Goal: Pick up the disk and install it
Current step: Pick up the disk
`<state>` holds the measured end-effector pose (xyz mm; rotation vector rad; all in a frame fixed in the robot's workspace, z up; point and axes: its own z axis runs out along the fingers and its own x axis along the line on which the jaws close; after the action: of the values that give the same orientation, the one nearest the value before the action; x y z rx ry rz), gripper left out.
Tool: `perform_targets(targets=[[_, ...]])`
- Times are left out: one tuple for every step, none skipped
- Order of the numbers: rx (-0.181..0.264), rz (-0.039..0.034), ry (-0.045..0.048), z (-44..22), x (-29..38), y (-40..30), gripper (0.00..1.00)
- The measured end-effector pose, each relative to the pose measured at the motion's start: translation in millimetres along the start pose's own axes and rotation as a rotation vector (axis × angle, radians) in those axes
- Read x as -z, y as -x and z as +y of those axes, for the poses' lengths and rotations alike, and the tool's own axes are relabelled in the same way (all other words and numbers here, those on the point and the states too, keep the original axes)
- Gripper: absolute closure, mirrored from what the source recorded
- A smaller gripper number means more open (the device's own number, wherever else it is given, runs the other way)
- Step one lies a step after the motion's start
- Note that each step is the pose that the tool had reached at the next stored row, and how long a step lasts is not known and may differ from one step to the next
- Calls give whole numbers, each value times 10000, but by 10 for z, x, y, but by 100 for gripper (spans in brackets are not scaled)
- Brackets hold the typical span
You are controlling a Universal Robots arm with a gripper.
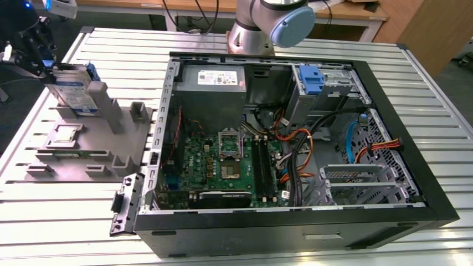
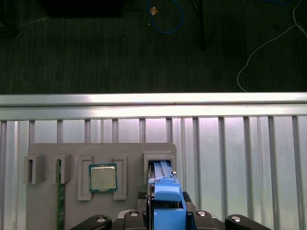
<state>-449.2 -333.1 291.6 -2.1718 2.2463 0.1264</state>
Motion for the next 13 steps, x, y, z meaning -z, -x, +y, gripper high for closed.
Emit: perform_targets(targets=[[0, 0, 0, 0, 0, 0, 64], [0, 0, 0, 0, 0, 0, 64], [0, -1, -2, 0, 0, 0, 64], [0, -2, -4, 0, 1, 0, 64], [0, -2, -4, 0, 3, 0, 64], [0, -2, -5, 0, 5, 0, 64], [0, -1, -2, 0, 10, 1, 64], [0, -1, -2, 1, 15, 1, 64], [-1, -1, -1, 1, 21, 2, 64], [-1, -1, -2, 1, 27, 2, 64], [-1, -2, -2, 2, 34, 3, 64], [-1, 0, 0, 2, 43, 3, 64], [0, -1, -2, 2, 50, 3, 64]])
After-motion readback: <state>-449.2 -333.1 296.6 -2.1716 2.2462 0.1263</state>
